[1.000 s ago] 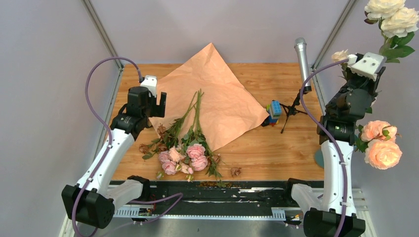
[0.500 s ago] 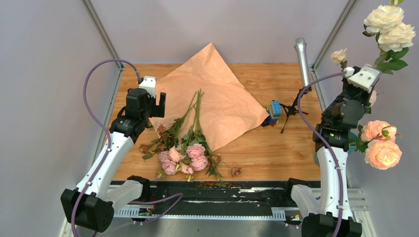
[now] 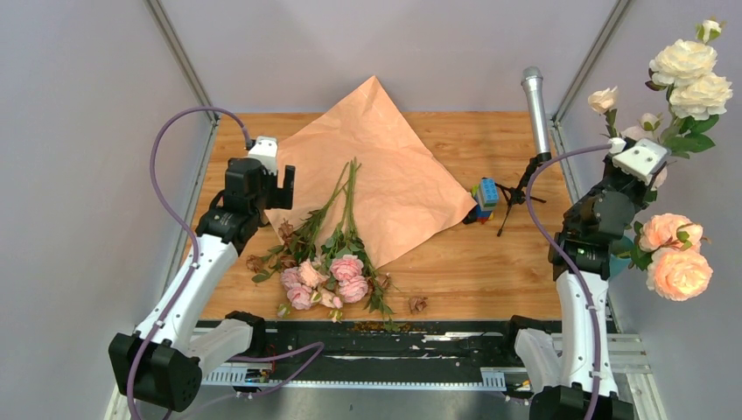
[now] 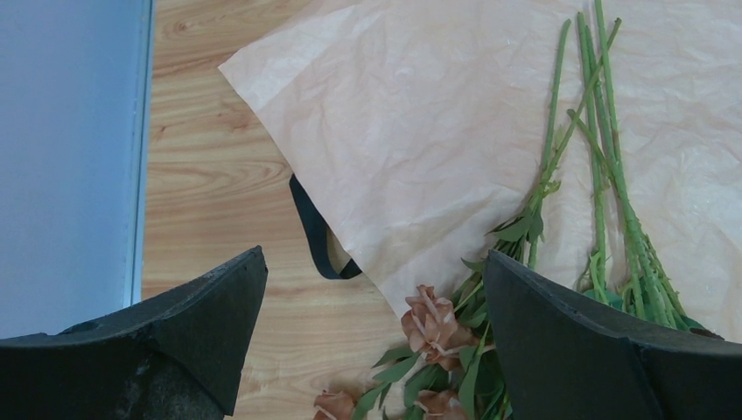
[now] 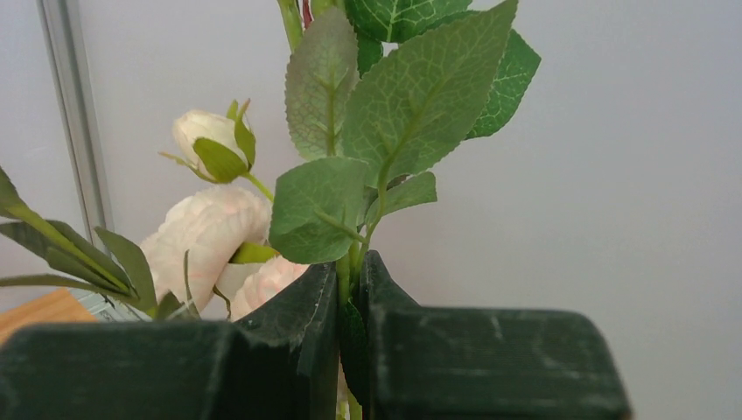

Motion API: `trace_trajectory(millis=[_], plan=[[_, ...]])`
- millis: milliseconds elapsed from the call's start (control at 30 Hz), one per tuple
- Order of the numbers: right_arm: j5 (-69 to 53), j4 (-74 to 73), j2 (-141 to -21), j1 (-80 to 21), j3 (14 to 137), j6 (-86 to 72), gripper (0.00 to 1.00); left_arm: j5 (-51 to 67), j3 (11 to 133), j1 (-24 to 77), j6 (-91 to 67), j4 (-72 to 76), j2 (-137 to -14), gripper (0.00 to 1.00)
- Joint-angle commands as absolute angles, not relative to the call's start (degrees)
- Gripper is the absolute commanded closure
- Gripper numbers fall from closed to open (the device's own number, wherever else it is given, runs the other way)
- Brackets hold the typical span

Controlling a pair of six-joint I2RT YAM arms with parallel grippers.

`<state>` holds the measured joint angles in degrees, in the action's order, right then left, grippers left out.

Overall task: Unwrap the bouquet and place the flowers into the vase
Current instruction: Insert the fake flower into the vase.

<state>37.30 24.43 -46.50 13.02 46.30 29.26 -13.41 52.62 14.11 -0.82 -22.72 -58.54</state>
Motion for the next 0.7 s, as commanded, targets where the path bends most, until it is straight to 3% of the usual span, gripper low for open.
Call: trace_trajectory(millis=[0, 333, 600, 667], plan=[[39.18, 25.84, -45.23, 13.62, 44.74, 26.64, 1.00, -12.68, 52.47, 13.84, -0.09, -19.62, -57.39, 0.00], [46.97, 25.71, -43.57, 14.00, 41.30, 26.40, 0.95, -11.39, 52.16, 13.89, -0.07, -19.43, -57.39, 0.00], [45.93, 21.45, -42.42, 14.23, 41.55, 24.22, 0.77, -10.99, 51.94, 13.88, -0.09, -19.42, -56.85, 0.00], [45.88, 20.33, -42.19, 14.23, 42.31, 23.50, 0.69, -10.85, 51.94, 13.89, -0.08, -19.42, -56.70, 0.00]])
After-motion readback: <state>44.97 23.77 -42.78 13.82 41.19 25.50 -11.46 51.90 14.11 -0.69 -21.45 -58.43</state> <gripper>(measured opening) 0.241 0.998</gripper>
